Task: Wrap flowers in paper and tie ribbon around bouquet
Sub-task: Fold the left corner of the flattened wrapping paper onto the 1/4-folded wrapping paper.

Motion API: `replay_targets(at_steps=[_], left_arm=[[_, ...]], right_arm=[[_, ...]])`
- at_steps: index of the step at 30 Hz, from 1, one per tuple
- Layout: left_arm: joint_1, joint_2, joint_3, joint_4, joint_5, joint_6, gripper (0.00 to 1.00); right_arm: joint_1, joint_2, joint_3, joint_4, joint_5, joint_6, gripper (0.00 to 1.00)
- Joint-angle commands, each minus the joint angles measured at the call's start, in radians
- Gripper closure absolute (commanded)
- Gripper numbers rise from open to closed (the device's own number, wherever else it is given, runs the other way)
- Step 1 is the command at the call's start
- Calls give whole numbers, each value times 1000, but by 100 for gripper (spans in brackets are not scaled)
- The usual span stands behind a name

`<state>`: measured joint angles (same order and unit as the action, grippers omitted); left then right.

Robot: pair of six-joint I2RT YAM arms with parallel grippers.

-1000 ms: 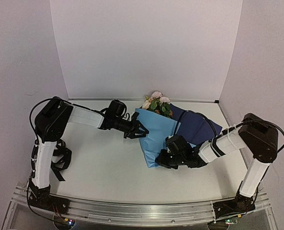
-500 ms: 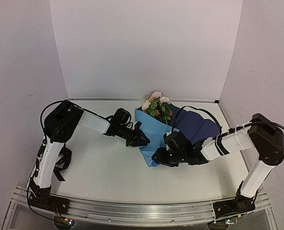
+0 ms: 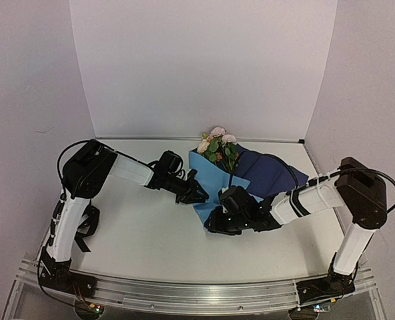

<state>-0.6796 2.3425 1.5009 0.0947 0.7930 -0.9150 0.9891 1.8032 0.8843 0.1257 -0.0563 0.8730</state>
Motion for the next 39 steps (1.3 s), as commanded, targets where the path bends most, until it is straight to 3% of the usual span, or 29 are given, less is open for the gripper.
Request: replay_targets(at_steps=[1,10,23,27,39], left_arm=[[5,21,31,-22,-6,13,77],[5,25,32,-26,-4,14,77],[6,38,40,-35,1,14,77],[8,48,47,-44,-1,14,77],[34,74,41,-62,1,25,78]], right_arm=[[30,25,48,-33,42,2,59],[49,31,86,-87,154,-8,63],[53,94,130,-109,139,-3,83],[55,88,122,-108,111,4,100],[57,21,32,-71,-17,29,100]])
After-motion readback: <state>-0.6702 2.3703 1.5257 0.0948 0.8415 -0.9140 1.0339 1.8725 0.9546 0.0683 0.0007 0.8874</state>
